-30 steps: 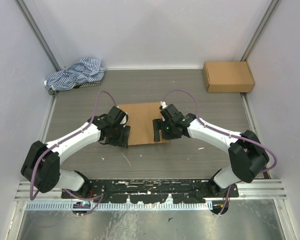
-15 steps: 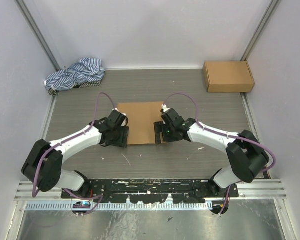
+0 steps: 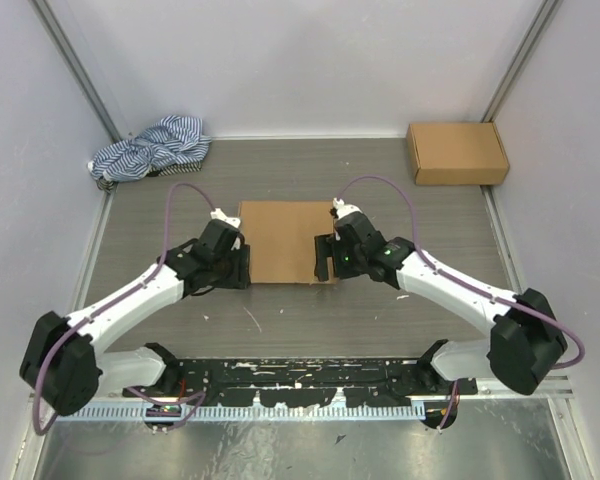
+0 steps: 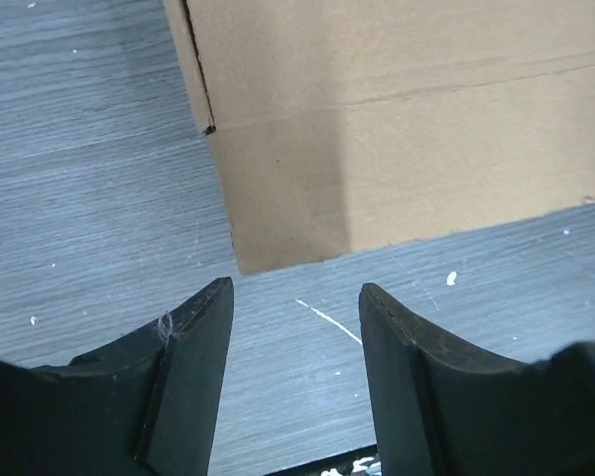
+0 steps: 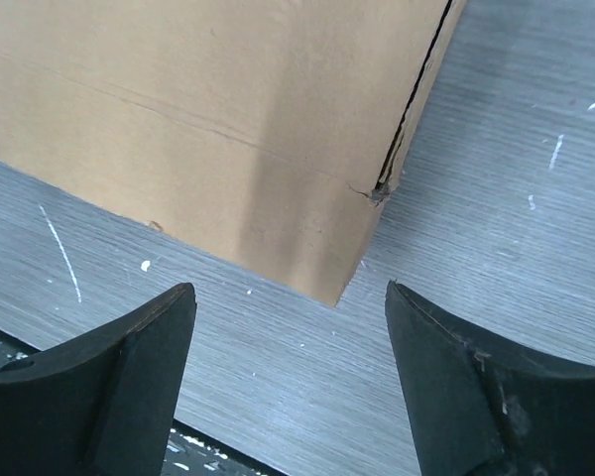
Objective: Fold the paper box
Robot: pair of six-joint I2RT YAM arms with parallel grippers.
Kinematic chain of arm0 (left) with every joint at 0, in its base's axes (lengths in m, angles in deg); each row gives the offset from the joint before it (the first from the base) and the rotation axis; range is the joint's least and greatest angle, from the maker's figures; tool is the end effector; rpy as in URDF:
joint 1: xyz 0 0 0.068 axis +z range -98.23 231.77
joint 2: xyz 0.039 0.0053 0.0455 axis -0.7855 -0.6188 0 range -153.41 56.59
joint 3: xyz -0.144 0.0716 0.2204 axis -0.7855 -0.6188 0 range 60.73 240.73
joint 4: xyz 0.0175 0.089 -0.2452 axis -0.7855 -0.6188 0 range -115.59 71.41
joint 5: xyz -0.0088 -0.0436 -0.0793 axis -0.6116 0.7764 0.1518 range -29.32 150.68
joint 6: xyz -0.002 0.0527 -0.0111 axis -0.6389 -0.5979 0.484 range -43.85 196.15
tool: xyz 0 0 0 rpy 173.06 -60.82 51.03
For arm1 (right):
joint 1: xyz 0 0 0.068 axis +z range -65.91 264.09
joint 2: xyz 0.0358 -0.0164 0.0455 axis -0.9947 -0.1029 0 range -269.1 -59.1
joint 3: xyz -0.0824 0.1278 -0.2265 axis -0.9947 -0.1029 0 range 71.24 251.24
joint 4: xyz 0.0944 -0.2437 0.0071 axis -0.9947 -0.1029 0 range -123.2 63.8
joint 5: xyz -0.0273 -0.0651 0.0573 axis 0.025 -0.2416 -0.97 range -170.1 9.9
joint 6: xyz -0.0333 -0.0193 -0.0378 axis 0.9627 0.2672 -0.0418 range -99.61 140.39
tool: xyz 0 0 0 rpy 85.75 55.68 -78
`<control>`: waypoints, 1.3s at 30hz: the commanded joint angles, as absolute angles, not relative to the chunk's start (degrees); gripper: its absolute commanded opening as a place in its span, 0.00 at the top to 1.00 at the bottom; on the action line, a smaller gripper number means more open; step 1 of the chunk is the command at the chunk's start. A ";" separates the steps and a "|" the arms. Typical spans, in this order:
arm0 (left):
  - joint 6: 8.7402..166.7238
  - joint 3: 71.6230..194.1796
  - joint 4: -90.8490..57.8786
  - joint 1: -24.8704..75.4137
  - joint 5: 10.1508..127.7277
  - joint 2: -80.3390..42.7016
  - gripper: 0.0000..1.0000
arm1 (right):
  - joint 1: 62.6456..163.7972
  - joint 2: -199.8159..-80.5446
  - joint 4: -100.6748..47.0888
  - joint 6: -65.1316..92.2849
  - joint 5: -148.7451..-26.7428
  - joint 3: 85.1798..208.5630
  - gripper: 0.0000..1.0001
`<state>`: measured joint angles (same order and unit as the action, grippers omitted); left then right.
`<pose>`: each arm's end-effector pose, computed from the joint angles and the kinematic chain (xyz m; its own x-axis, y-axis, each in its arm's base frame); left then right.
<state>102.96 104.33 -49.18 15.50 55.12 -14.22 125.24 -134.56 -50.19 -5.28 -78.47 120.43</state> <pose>0.1930 -0.1373 0.2117 -0.8557 0.0712 -0.5126 0.1807 0.9693 -0.1670 0.2040 0.1770 0.2301 -0.8009 -0.1248 -0.5857 -0.3296 0.9084 0.2572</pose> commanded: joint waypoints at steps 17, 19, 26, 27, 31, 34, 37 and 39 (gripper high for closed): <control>103.45 102.30 -41.12 15.34 59.80 -12.64 0.99 | 122.71 -162.29 -47.94 7.58 -68.48 165.06 0.99; 103.24 101.65 -40.08 15.31 59.57 -13.97 1.00 | 121.35 -169.86 -47.98 8.50 -69.70 172.49 0.99; 102.81 100.42 -39.04 15.30 57.69 -15.43 1.00 | 117.00 -187.93 -50.62 9.08 -78.09 188.22 0.99; 102.68 100.44 -38.94 15.30 57.46 -15.52 1.00 | 116.60 -189.48 -50.95 9.28 -80.08 188.67 0.99; 101.90 100.86 -37.77 15.30 56.79 -17.92 1.00 | 116.00 -190.67 -52.06 10.18 -87.54 187.42 0.98; 101.52 101.14 -35.86 15.32 56.49 -20.93 1.00 | 116.00 -189.82 -52.46 11.27 -92.22 183.70 0.97; 101.13 101.71 -34.47 15.30 55.68 -24.27 1.00 | 116.00 -188.20 -52.65 12.01 -95.49 179.84 0.96; 101.39 101.67 -32.95 15.30 54.63 -26.03 1.00 | 116.09 -186.94 -52.66 12.27 -97.71 177.36 0.96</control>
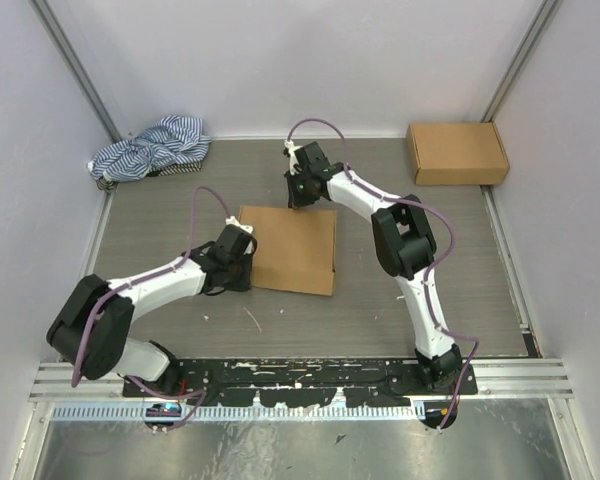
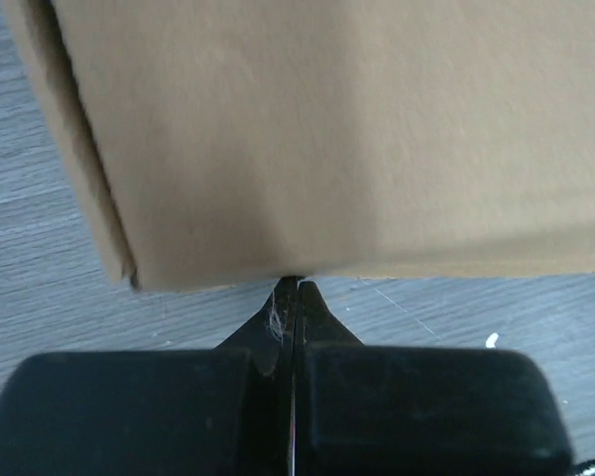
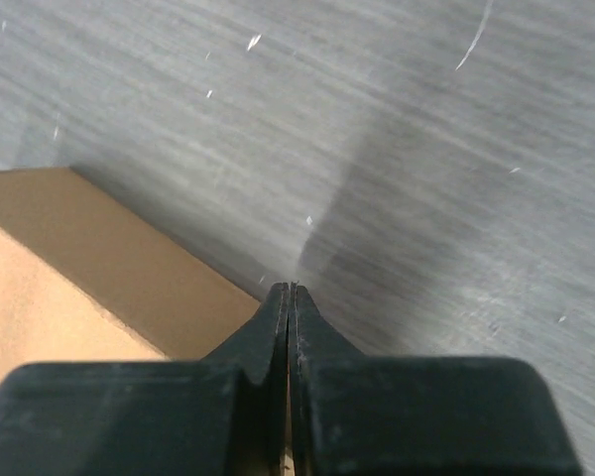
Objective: Fold the paper box
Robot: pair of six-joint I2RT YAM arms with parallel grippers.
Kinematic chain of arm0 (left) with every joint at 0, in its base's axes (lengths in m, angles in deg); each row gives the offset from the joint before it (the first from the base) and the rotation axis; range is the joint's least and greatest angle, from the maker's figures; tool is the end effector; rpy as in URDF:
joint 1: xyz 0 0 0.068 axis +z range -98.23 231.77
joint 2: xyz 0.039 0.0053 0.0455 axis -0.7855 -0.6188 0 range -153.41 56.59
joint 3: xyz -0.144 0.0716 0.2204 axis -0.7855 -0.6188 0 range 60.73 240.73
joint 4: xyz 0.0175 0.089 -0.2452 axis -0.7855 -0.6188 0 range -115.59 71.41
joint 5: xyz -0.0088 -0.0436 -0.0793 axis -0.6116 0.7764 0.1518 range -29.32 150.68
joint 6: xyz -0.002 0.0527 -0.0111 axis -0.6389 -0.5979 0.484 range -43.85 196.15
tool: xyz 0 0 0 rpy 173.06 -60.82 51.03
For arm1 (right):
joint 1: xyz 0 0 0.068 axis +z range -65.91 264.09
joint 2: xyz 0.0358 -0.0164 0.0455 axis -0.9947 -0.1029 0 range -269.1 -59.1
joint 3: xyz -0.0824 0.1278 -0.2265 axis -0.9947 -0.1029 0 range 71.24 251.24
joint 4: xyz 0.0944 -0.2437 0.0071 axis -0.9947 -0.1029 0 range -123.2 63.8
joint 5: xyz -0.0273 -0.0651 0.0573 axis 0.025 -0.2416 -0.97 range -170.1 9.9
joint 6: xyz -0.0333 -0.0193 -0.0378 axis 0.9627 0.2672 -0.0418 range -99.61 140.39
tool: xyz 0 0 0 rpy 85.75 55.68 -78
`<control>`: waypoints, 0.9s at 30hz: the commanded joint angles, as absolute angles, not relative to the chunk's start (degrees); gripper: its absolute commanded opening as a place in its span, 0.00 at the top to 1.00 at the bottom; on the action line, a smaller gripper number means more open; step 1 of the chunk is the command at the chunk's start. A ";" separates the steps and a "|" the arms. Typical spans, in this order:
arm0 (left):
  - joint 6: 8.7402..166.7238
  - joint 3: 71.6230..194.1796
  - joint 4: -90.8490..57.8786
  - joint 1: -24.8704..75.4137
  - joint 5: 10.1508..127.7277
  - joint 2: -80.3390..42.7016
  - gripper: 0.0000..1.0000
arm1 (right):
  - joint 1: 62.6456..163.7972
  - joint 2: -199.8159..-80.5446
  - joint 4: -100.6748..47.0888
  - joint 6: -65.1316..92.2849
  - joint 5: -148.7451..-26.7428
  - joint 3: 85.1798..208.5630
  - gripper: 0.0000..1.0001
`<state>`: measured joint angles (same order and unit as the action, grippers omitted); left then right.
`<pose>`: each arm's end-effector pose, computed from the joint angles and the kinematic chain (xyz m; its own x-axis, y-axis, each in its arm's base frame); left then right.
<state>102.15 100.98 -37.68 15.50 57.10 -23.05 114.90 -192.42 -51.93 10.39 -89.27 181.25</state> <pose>0.2087 -0.1504 0.1708 -0.8650 0.0922 -0.4932 0.2058 0.9617 -0.1812 0.4449 0.2720 0.1812 -0.7421 -0.2429 -0.6247 -0.4736 0.8495 0.2323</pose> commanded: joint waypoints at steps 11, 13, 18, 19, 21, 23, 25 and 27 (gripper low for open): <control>108.50 94.11 -14.64 15.26 42.04 -19.71 1.00 | 120.20 -178.04 -47.94 10.07 -102.83 159.03 0.95; 109.44 92.38 -10.74 15.21 41.29 -17.72 1.00 | 120.79 -177.44 -46.55 8.81 -102.74 157.14 0.95; 108.90 92.88 -16.69 15.25 43.22 -11.88 0.99 | 120.60 -178.31 -49.97 6.20 -93.02 159.04 0.96; 108.67 93.19 -19.53 15.26 43.63 -10.45 0.98 | 120.30 -178.13 -50.36 5.53 -91.40 159.16 0.97; 108.50 93.78 -25.85 15.26 43.98 -6.65 0.94 | 119.65 -177.32 -50.93 4.00 -88.53 158.75 0.97; 108.12 94.75 -32.19 15.29 44.23 -3.17 0.87 | 118.83 -175.56 -50.89 2.54 -85.63 157.51 0.97; 107.50 95.51 -37.46 15.24 46.02 0.29 0.81 | 117.85 -173.84 -50.76 0.82 -82.89 155.91 0.97; 106.91 95.52 -39.96 15.22 47.73 2.32 0.74 | 116.90 -171.33 -49.82 0.11 -80.88 153.43 0.96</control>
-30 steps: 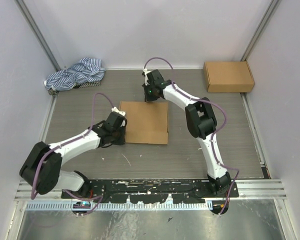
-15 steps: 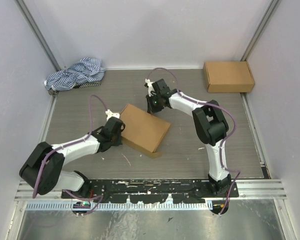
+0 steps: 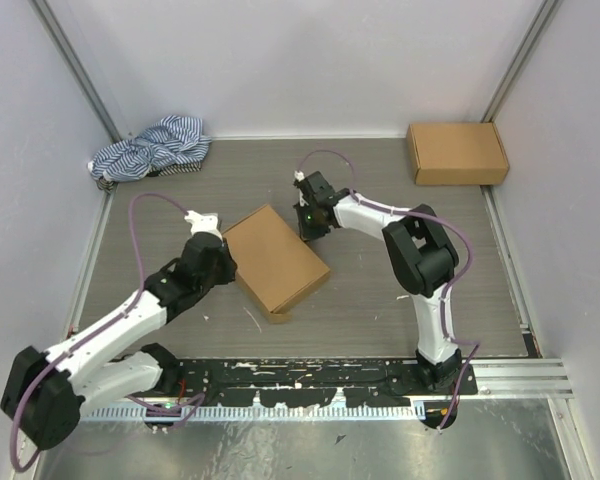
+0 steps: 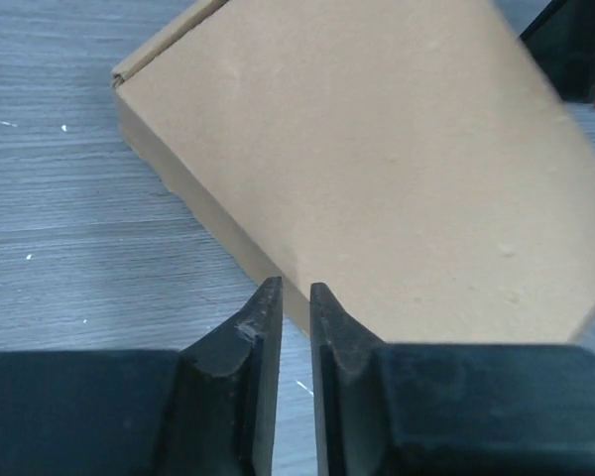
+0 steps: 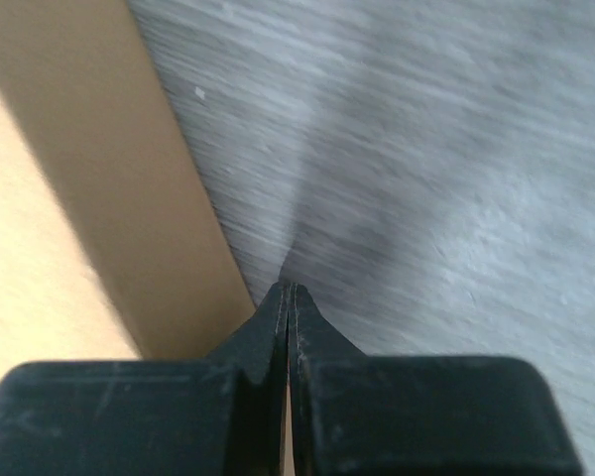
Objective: Fold the paper box
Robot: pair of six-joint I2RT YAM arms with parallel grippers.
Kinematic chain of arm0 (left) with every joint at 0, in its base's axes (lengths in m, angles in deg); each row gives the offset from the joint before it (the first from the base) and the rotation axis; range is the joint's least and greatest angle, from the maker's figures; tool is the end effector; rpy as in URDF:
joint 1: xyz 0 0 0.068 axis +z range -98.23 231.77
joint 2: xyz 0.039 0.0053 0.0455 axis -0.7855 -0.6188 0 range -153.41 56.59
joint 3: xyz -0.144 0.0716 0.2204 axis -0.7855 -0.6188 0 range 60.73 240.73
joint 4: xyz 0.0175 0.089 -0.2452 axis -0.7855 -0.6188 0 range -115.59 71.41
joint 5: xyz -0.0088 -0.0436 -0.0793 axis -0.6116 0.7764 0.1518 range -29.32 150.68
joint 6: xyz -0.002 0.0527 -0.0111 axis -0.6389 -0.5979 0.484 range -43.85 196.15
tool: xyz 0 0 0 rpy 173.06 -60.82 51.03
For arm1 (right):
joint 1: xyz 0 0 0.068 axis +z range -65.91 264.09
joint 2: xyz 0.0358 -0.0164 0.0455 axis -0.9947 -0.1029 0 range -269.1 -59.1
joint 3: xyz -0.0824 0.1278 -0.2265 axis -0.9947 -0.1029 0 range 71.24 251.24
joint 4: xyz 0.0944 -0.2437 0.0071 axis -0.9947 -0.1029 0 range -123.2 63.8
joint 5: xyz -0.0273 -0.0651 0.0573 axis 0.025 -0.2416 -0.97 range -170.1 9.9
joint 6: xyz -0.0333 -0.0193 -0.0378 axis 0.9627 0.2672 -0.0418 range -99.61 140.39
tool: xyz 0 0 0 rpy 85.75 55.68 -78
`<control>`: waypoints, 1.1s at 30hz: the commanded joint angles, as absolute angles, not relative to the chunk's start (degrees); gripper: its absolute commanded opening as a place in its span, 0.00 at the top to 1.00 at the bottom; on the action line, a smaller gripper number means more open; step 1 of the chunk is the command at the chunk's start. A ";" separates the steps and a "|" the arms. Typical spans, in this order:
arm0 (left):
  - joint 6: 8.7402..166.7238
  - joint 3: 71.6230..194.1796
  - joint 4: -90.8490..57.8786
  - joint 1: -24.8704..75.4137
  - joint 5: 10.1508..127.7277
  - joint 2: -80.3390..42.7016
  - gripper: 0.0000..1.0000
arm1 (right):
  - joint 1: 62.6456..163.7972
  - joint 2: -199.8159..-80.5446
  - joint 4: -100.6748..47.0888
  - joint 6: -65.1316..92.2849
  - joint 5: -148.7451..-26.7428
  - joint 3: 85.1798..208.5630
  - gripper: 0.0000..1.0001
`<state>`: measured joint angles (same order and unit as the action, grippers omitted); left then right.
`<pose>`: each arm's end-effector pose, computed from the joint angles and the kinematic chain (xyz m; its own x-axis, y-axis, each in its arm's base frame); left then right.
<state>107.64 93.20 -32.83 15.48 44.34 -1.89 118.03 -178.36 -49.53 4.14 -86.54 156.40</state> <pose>0.1761 -0.1168 0.2153 -0.6504 -0.1442 -0.7458 0.0647 0.9677 -0.2435 0.3665 0.2515 0.1639 -0.8405 -0.2304 -0.4904 -0.3850 0.8908 0.2414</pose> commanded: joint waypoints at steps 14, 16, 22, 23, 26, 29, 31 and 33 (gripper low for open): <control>109.75 94.33 -40.51 15.32 47.18 8.97 0.64 | 117.75 -130.26 -29.78 -1.78 -101.08 116.73 0.38; 109.90 94.18 -40.14 15.30 47.22 9.26 0.64 | 120.01 -131.05 -30.83 -3.57 -101.57 115.53 0.58; 110.14 94.55 -41.86 15.34 47.68 9.92 0.64 | 124.94 -131.76 -34.74 -7.28 -92.09 114.74 0.99; 110.23 94.49 -41.86 15.30 47.83 10.23 0.64 | 125.08 -131.90 -35.83 -7.89 -91.34 115.13 0.99; 110.43 94.28 -42.05 15.30 47.85 10.52 0.64 | 125.84 -132.36 -37.95 -8.64 -90.65 116.10 0.99; 110.44 94.11 -41.74 15.31 48.05 10.03 0.64 | 126.31 -135.15 -39.19 -8.56 -91.19 116.95 0.99; 110.43 94.12 -41.75 15.34 48.19 9.24 0.64 | 126.42 -137.82 -40.03 -8.43 -90.41 118.32 0.99; 110.34 94.18 -41.90 15.27 48.49 8.92 0.64 | 126.53 -140.07 -39.43 -8.74 -89.51 118.79 0.99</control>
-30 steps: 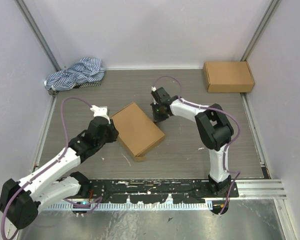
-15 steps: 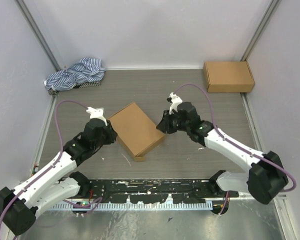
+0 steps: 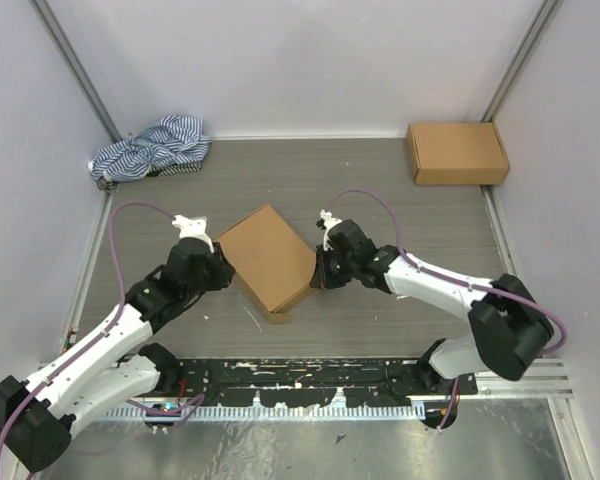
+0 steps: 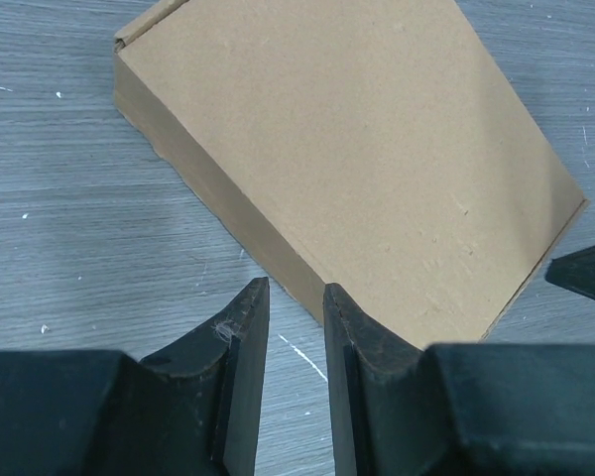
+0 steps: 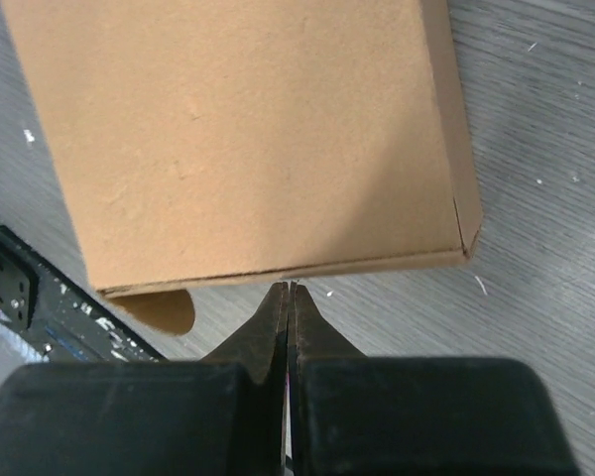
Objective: Fold the paper box
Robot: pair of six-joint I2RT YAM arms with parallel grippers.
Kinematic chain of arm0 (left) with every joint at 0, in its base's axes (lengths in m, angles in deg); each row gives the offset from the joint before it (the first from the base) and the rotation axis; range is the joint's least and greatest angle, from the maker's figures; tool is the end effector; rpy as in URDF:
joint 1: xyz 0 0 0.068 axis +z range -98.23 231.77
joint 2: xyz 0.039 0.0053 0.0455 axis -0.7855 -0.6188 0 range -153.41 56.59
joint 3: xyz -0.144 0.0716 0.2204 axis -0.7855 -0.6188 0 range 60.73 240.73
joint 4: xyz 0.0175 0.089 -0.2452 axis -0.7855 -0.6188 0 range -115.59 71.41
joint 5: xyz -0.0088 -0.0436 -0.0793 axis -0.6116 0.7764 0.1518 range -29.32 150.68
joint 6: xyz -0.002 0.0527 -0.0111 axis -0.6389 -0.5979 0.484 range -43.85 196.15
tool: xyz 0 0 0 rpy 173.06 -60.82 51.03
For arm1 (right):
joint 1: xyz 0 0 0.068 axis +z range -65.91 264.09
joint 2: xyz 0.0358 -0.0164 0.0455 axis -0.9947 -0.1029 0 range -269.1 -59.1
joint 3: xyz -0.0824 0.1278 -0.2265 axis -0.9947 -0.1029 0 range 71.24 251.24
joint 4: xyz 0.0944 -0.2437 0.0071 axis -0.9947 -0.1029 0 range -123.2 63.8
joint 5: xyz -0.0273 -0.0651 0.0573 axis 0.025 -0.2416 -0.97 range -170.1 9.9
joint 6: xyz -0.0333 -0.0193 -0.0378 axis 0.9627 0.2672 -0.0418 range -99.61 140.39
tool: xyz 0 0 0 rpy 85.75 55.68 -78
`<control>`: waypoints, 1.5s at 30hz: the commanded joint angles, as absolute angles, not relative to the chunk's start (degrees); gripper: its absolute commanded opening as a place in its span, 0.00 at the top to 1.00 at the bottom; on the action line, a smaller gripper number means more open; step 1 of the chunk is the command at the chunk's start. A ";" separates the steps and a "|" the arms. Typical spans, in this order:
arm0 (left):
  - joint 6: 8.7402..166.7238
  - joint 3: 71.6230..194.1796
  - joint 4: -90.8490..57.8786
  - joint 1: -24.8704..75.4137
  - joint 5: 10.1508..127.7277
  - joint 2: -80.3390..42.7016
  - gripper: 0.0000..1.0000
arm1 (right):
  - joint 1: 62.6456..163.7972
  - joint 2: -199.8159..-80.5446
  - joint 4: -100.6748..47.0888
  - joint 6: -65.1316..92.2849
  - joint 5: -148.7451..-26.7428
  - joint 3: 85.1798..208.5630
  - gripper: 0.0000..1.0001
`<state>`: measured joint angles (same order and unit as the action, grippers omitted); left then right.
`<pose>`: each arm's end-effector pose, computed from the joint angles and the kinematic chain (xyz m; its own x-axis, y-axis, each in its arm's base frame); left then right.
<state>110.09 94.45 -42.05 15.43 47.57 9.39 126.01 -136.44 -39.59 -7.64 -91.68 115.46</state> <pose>0.1496 -0.1000 0.2432 -0.6423 -0.2024 -0.7392 0.0873 0.9389 -0.3330 0.1999 0.1892 0.2084 -0.8324 -0.1286 -0.5391 -0.4147 0.7898 0.4519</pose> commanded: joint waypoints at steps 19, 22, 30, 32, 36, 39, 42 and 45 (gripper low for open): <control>110.00 92.67 -41.23 15.28 49.05 9.10 0.63 | 116.09 -161.84 -37.25 -4.93 -86.93 140.37 0.99; 109.78 91.98 -39.82 15.31 49.06 8.36 0.61 | 110.76 -166.28 -27.61 -6.84 -97.18 142.92 0.96; 107.87 95.80 -38.97 16.50 32.38 4.67 0.26 | 108.85 -162.21 -17.93 -11.92 -103.07 135.83 0.78; 107.00 99.56 -36.83 20.40 30.36 1.61 0.23 | 110.48 -160.28 -22.94 -10.98 -95.81 134.60 0.78; 107.67 111.36 -35.20 36.90 43.81 -11.09 0.23 | 112.88 -158.04 -29.15 -11.47 -89.51 131.49 0.81; 109.31 120.26 -37.45 45.19 49.30 -22.30 0.24 | 115.79 -156.84 -32.10 -11.90 -85.83 129.72 0.94; 110.59 125.13 -37.60 49.43 53.02 -31.71 0.26 | 118.55 -157.41 -34.51 -11.85 -82.52 130.08 0.99; 111.56 127.10 -36.06 50.77 55.82 -38.93 0.28 | 119.67 -159.63 -35.35 -12.06 -81.06 131.70 0.99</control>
